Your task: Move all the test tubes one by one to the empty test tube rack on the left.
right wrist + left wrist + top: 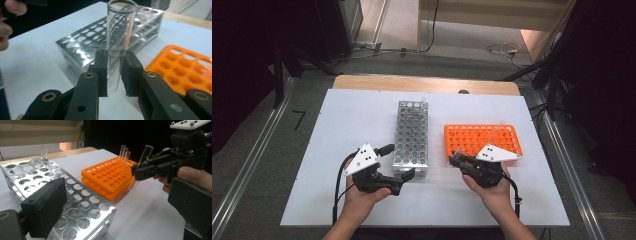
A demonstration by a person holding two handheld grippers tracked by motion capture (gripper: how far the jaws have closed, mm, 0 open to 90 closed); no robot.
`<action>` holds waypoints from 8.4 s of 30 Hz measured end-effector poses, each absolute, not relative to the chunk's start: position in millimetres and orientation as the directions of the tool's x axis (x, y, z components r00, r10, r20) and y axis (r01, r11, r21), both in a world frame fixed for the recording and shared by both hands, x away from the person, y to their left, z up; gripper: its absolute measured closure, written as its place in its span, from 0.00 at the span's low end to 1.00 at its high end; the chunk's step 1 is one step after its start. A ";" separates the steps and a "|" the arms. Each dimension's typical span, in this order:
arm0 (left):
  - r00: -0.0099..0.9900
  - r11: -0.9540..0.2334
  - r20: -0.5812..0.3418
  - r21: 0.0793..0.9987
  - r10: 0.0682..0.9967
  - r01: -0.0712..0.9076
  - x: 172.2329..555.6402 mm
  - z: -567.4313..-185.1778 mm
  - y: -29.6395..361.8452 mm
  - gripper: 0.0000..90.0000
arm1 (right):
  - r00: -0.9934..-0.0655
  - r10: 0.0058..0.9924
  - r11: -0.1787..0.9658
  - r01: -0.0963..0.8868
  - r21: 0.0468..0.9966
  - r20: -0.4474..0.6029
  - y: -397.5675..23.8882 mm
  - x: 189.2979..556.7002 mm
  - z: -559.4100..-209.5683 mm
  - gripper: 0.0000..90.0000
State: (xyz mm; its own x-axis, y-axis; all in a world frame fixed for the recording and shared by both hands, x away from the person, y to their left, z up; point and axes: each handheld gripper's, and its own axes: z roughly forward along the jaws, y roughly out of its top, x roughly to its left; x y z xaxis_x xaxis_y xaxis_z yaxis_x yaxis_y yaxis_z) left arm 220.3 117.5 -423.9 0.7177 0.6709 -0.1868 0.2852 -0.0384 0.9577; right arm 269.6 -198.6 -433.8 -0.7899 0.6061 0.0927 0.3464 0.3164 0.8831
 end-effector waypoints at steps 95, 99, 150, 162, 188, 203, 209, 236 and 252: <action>0.750 -0.038 -0.169 0.967 0.639 0.250 271.7 -392.7 107.4 0.84 | -0.810 0.579 0.350 0.352 0.868 0.095 -266.7 244.3 -437.2 0.00; 0.743 -0.034 -0.172 0.967 0.647 0.253 283.2 -392.5 108.8 0.84 | -0.798 0.595 0.337 0.353 0.873 0.094 -278.4 247.6 -438.7 0.00; 0.576 -0.021 -0.119 0.973 0.809 0.229 420.3 -406.0 78.5 0.84 | -0.754 0.644 0.283 0.391 0.876 0.129 -313.1 265.0 -449.1 0.00; 0.549 -0.033 -0.119 0.965 0.827 0.258 434.6 -414.8 73.1 0.84 | -0.759 0.638 0.286 0.391 0.875 0.130 -312.3 264.5 -449.2 0.00; 0.561 -0.145 -0.076 0.930 0.824 0.339 428.5 -423.8 67.0 0.84 | -0.758 0.639 0.282 0.389 0.877 0.131 -313.1 264.6 -448.1 0.00; 0.576 -0.148 -0.121 0.906 0.808 0.397 428.1 -428.5 70.0 0.81 | -0.759 0.638 0.290 0.393 0.873 0.130 -311.7 264.9 -448.7 0.00; 0.575 -0.119 -0.154 0.905 0.803 0.409 423.3 -427.1 73.0 0.63 | -0.759 0.638 0.289 0.394 0.873 0.131 -311.6 265.1 -448.6 0.00; 0.638 -0.087 -0.196 0.919 0.745 0.384 361.1 -414.2 90.1 0.06 | -0.757 0.641 0.293 0.392 0.872 0.125 -306.6 267.9 -449.2 0.00; 0.652 -0.084 -0.179 0.932 0.737 0.352 306.4 -415.4 111.8 0.00 | -0.744 0.657 0.293 0.404 0.867 0.124 -299.4 273.6 -448.7 0.00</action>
